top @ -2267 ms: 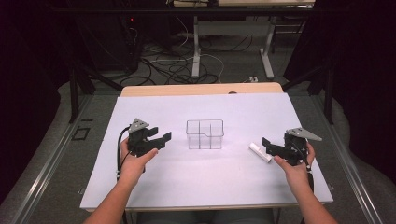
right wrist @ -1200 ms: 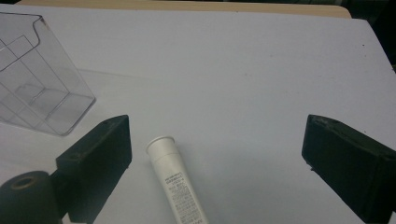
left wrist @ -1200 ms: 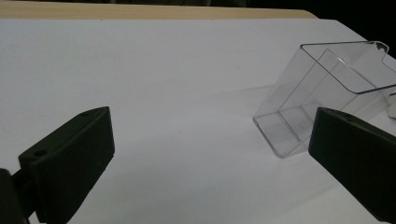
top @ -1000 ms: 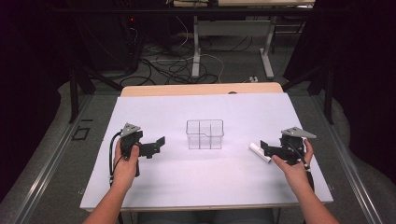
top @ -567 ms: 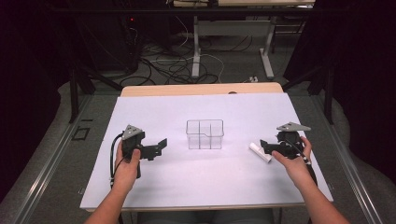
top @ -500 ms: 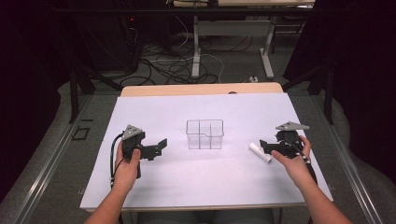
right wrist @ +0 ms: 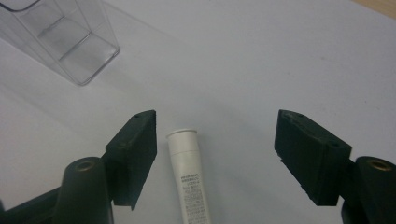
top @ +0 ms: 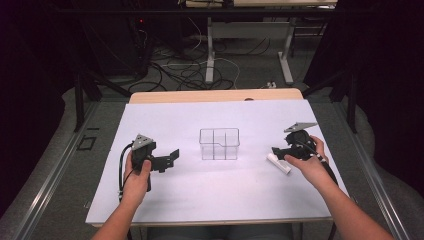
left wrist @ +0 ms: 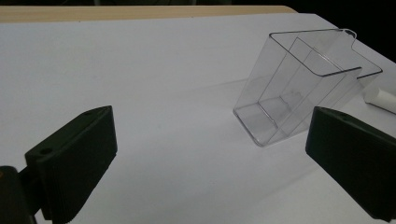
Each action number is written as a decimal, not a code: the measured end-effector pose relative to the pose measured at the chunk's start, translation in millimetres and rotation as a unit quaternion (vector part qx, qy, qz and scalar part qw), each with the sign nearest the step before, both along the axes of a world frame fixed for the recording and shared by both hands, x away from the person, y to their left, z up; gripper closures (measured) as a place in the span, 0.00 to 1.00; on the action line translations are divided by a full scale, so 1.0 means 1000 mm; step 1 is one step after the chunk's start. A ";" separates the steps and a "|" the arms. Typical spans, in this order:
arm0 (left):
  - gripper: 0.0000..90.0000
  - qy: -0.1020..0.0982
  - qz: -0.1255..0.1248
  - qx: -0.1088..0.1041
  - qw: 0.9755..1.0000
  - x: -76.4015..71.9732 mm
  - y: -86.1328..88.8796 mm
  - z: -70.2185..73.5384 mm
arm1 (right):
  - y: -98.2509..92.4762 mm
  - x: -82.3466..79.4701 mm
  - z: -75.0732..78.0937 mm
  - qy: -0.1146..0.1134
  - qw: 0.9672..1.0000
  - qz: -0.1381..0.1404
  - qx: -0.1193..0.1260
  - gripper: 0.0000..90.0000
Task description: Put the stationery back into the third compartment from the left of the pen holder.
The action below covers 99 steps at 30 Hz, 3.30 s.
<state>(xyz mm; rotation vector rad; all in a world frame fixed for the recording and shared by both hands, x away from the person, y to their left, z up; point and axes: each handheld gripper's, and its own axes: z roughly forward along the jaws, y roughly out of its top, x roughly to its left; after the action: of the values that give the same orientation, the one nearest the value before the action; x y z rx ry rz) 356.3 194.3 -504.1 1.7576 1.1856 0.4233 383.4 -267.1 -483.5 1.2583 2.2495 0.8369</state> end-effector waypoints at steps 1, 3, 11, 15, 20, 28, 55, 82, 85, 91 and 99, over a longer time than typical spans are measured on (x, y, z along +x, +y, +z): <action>0.02 0.000 0.000 0.001 1.000 0.000 0.000 0.000 | 0.001 0.002 0.001 0.005 1.000 0.008 -0.005 0.34; 0.03 0.001 0.001 0.000 1.000 0.000 0.000 0.000 | 0.003 0.004 0.002 0.013 1.000 0.020 -0.013 0.35; 0.03 0.004 -0.001 0.002 1.000 0.001 -0.001 -0.002 | 0.008 0.012 -0.002 0.063 0.996 0.056 -0.033 0.37; 0.03 0.007 -0.001 0.004 1.000 0.002 -0.001 -0.003 | 0.010 0.017 -0.002 0.085 0.993 0.068 -0.044 0.38; 0.03 0.008 0.000 0.004 1.000 0.002 -0.001 -0.003 | 0.011 0.024 -0.005 0.094 0.992 0.076 -0.041 0.39; 0.03 0.007 0.003 0.003 1.000 0.003 0.000 -0.004 | 0.012 0.026 -0.013 0.134 0.986 0.088 -0.036 0.46; 0.04 0.009 0.003 0.006 1.000 0.003 -0.001 -0.006 | 0.011 0.028 -0.038 0.179 0.975 0.098 -0.089 0.70; 0.05 0.017 0.001 0.007 1.000 0.004 0.000 -0.007 | 0.009 0.030 -0.042 0.206 0.968 0.097 -0.104 0.75; 0.05 0.017 0.001 0.007 1.000 0.004 -0.001 -0.007 | 0.008 0.030 -0.042 0.210 0.967 0.100 -0.102 0.76; 0.05 0.015 0.003 0.006 1.000 0.004 -0.001 -0.007 | 0.009 0.029 -0.045 0.203 0.971 0.093 -0.087 0.76; 0.05 0.018 0.001 0.008 1.000 0.004 0.000 -0.007 | 0.008 0.031 -0.042 0.215 0.967 0.094 -0.103 0.76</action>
<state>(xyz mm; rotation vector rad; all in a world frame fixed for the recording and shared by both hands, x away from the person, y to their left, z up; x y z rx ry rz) 360.2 194.2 -511.2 1.7846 1.2131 0.4048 414.0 -259.6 -525.1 1.2336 2.7504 0.3983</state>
